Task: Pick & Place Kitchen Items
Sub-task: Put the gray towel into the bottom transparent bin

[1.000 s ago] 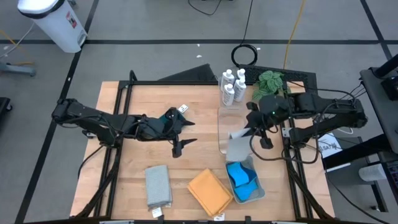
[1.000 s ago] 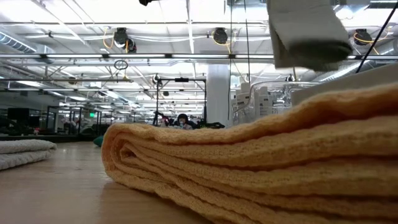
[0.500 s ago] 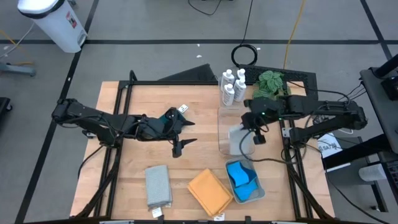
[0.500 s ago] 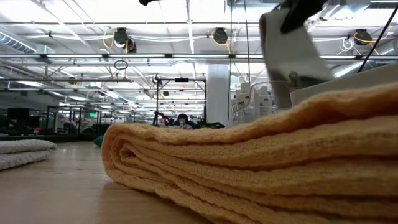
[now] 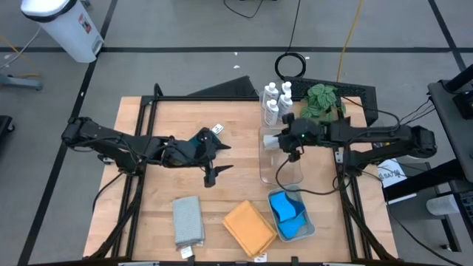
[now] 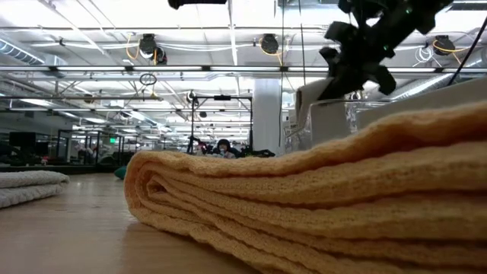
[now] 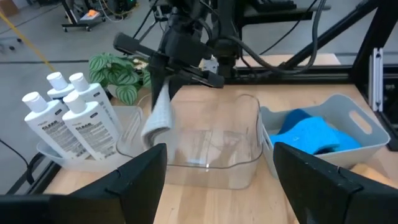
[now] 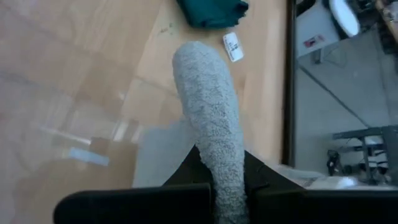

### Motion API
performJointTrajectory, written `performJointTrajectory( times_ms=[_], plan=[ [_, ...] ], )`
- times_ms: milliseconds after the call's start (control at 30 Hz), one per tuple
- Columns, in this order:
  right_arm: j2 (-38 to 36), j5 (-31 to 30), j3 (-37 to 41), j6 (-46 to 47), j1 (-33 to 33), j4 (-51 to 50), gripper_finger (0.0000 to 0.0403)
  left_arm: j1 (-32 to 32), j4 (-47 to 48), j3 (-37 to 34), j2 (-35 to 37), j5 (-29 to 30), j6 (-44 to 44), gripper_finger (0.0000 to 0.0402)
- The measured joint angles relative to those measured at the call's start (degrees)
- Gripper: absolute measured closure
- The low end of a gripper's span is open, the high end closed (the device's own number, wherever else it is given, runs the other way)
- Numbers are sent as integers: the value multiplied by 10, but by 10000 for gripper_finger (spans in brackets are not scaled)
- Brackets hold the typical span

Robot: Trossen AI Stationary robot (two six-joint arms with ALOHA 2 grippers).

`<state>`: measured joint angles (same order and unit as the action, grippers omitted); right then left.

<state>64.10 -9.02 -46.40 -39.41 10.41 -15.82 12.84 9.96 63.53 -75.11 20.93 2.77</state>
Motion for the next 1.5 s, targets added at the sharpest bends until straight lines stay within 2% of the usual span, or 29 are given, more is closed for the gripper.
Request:
performJointTrajectory(
  times_ms=[200,533,700,867,1033,1267,1500],
  plan=[
    [-1,14,25,70,0,-2,401,0,7,0,0,0,5,108],
    [-1,201,25,238,0,-27,401,0,6,0,0,0,6,108],
    [-1,253,45,255,0,-27,401,0,6,0,0,0,5,107],
    [-1,257,82,258,0,-19,393,0,6,0,0,0,5,108],
    [-1,264,93,299,-1,-21,360,0,6,0,0,0,4,107],
    [-1,333,93,336,-15,-9,290,0,5,0,0,0,4,107],
    [-25,333,93,358,-41,2,242,0,5,0,0,0,0,108]
  ],
)
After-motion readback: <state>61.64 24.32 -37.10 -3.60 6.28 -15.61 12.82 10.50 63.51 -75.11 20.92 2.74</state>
